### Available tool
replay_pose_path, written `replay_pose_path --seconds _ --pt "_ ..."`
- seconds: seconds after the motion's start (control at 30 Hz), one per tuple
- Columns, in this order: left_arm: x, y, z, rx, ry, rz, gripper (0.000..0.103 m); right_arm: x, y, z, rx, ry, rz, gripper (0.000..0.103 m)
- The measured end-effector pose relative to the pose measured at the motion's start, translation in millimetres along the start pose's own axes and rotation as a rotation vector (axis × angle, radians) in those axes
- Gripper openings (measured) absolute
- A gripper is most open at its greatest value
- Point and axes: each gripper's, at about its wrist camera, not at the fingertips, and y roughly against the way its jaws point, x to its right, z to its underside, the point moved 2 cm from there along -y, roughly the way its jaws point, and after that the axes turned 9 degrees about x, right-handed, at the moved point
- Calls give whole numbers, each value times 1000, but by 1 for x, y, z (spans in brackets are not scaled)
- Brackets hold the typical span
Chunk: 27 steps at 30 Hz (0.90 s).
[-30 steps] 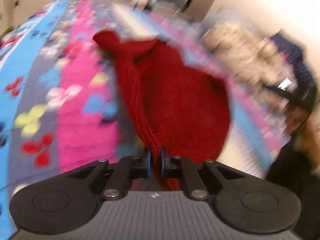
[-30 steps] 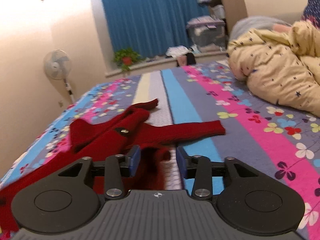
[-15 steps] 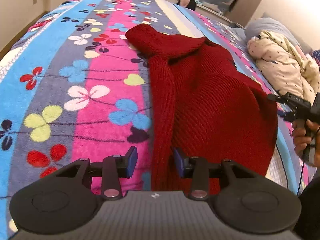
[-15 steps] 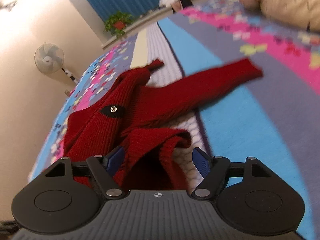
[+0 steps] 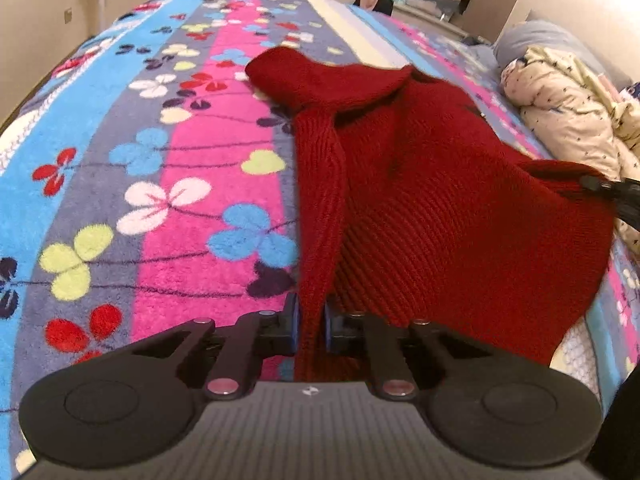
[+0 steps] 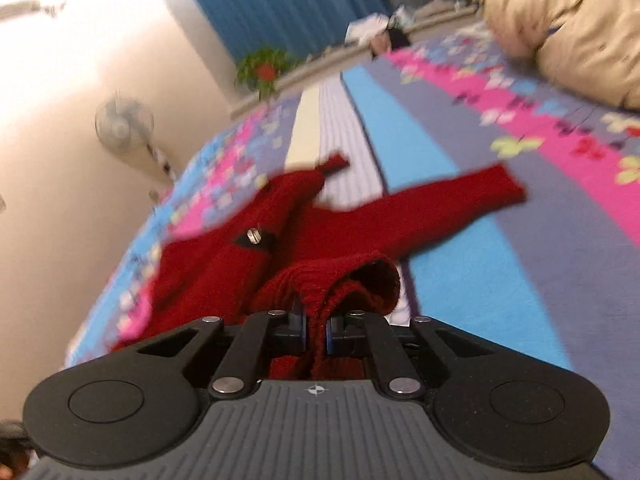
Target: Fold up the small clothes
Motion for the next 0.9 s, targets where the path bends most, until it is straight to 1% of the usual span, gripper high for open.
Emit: replay_pose_path --seconds 0.1,0.17,0.2,0.27,0.3,0.33,0.37,0.4,0.43,0.47,0.5,0.53,0.57,0.6,0.67,0.7,0.73,0.77,0.83,0.9 --pt "5 17 -3 42 15 45 11 -9 73 -8 128 43 50 7" --pt "10 30 -3 55 27 80 11 -6 119 -4 181 36 98 6" --pt "13 36 -2 52 27 94 11 -3 140 3 194 29 141 6" --pt "20 46 6 29 6 124 11 3 169 21 193 33 234 6" --pt "25 49 12 16 -43 112 11 6 177 32 175 29 289 6" --pt "32 50 18 2 -126 83 12 10 176 47 117 38 344 6" --pt "38 46 26 -25 -203 50 11 15 165 63 2 69 378 7" --pt "42 39 33 -64 -255 15 11 21 150 79 -134 104 385 7" --pt "43 32 40 -103 -292 -14 12 29 139 90 -232 109 386 7" --pt "43 25 44 -142 -316 -30 15 37 132 98 -306 98 390 8" --pt "43 20 46 -160 -324 -41 19 39 131 100 -321 110 390 11" --pt "43 20 45 -156 -321 -47 23 39 133 96 -303 142 394 15" --pt "43 23 42 -137 -312 -53 31 38 137 90 -264 170 388 18" --pt "43 26 40 -107 -305 -56 37 38 141 83 -232 179 374 24" --pt "46 33 35 -48 -306 -66 39 39 146 68 -168 172 347 25" --pt "47 35 32 -24 -306 -63 39 40 145 62 -132 168 336 29" --pt "47 35 27 -7 -301 -59 39 43 143 52 -92 171 325 36" --pt "48 34 24 8 -296 -64 39 44 139 42 -55 176 316 37" --pt "50 31 18 32 -293 -82 39 47 126 25 3 170 290 37" --pt "53 27 12 60 -288 -92 39 50 105 11 24 167 244 37"
